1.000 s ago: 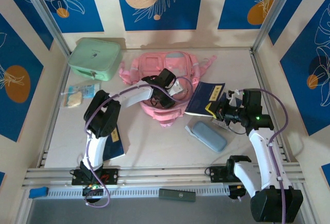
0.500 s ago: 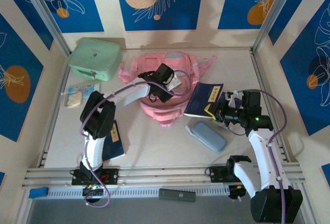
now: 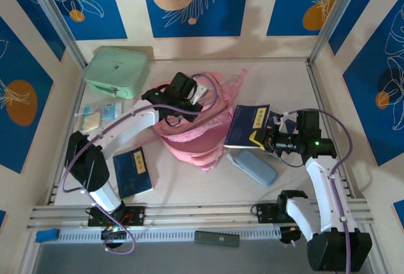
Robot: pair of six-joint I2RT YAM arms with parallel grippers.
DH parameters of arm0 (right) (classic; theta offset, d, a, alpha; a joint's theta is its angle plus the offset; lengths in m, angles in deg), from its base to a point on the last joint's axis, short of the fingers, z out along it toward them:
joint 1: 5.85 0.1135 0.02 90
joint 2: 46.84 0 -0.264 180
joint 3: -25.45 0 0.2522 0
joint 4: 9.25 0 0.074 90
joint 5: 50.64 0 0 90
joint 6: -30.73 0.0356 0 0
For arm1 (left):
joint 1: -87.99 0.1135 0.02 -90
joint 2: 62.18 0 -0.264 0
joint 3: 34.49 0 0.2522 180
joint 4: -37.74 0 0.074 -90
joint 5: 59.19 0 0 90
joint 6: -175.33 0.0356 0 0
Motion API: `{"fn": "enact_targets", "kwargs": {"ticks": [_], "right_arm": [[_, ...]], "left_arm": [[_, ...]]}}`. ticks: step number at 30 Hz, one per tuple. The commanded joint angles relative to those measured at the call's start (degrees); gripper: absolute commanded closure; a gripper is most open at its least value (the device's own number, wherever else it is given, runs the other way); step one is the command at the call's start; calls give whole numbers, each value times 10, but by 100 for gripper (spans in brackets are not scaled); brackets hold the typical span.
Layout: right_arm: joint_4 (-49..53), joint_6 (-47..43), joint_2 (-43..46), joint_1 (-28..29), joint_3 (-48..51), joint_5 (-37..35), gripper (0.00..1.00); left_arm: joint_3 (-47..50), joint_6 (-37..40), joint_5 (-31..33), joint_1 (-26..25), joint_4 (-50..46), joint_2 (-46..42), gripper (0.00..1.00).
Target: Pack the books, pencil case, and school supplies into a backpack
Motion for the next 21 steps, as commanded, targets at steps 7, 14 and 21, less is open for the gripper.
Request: {"fn": "enact_targets", "kwargs": {"ticks": [7,14,21], "right_arm": [[5,18,-10,67,8,-9,100],[-216,93,-82,186,33,-26,100],[-387,106,-238,254,4,-80,100]], "left_arm": [[-53,-48,51,13,-16,-28,100],[-74,-39,12,25,-3,-31,100],[-79,-15,-22,36,25,-31,100]]}}
